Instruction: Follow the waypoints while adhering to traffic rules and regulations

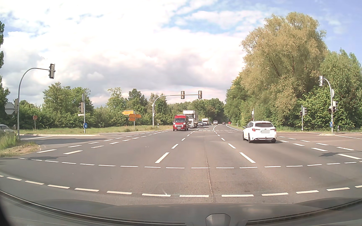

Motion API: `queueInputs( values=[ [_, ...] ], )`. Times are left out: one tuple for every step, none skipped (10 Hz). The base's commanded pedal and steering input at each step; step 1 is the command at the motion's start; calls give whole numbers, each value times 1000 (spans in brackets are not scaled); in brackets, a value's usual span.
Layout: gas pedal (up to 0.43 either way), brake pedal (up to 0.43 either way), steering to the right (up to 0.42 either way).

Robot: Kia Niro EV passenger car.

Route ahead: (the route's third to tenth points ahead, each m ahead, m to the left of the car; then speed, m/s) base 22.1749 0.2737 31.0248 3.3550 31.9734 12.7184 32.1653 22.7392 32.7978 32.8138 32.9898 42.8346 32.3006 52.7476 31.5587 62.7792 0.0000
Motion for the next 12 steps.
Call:
queueInputs(
  values=[
    [0, 262, 7],
    [0, 262, 7],
    [0, 256, 7],
    [0, 262, 7],
    [0, 256, 7],
    [0, 262, 7],
    [0, 256, 7],
    [0, 262, 7],
    [0, 262, 7],
    [0, 262, 7],
    [0, 262, 7],
    [0, 262, 7]
  ],
)
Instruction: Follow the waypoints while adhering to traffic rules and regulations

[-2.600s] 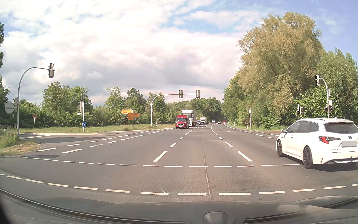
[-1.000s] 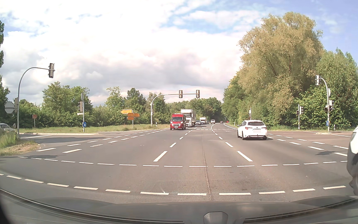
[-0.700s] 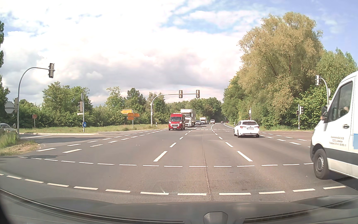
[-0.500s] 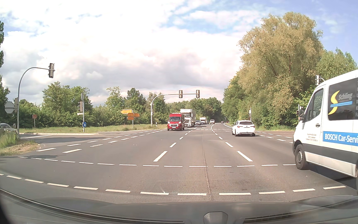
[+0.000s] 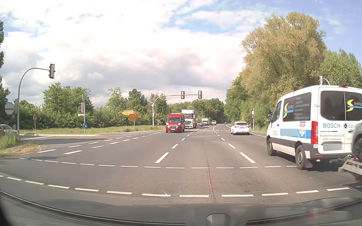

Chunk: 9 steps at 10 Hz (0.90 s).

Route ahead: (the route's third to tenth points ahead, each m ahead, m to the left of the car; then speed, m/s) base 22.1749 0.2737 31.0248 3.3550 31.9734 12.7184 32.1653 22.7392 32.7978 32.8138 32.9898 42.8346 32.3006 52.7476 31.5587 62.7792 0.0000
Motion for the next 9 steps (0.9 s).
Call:
queueInputs(
  values=[
    [0, 262, 7],
    [0, 262, 7],
    [0, 262, 7],
    [0, 262, 7],
    [0, 256, 7],
    [0, 262, 7],
    [0, 262, 7],
    [0, 262, 7],
    [0, 262, 7]
  ],
)
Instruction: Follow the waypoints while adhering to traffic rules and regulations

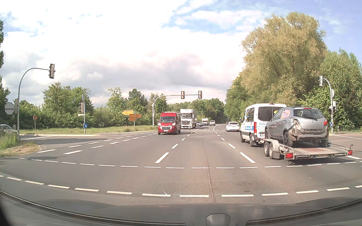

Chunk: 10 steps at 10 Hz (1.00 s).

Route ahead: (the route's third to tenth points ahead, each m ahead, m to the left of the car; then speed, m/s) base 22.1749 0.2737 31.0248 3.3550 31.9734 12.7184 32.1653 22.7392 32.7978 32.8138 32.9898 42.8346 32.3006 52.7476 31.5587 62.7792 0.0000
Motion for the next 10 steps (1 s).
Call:
queueInputs(
  values=[
    [0, 256, 7],
    [0, 262, 7],
    [0, 256, 7],
    [0, 262, 7],
    [0, 262, 7],
    [0, 262, 7],
    [0, 262, 7],
    [0, 262, 7],
    [0, 262, 7],
    [0, 262, 7]
  ],
)
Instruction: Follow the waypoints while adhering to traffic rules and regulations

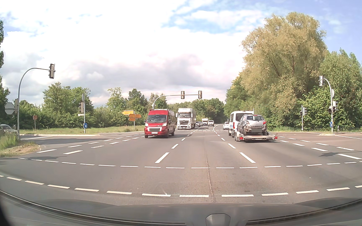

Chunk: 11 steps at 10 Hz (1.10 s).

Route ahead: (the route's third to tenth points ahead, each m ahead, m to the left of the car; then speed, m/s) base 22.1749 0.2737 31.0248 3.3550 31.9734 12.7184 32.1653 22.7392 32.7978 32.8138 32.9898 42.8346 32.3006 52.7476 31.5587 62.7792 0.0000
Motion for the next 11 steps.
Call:
queueInputs(
  values=[
    [0, 262, 7],
    [0, 262, 7],
    [0, 262, 7],
    [0, 262, 7],
    [0, 256, 7],
    [0, 262, 7],
    [0, 262, 7],
    [0, 256, 7],
    [0, 262, 7],
    [0, 262, 7],
    [0, 262, 7]
  ],
)
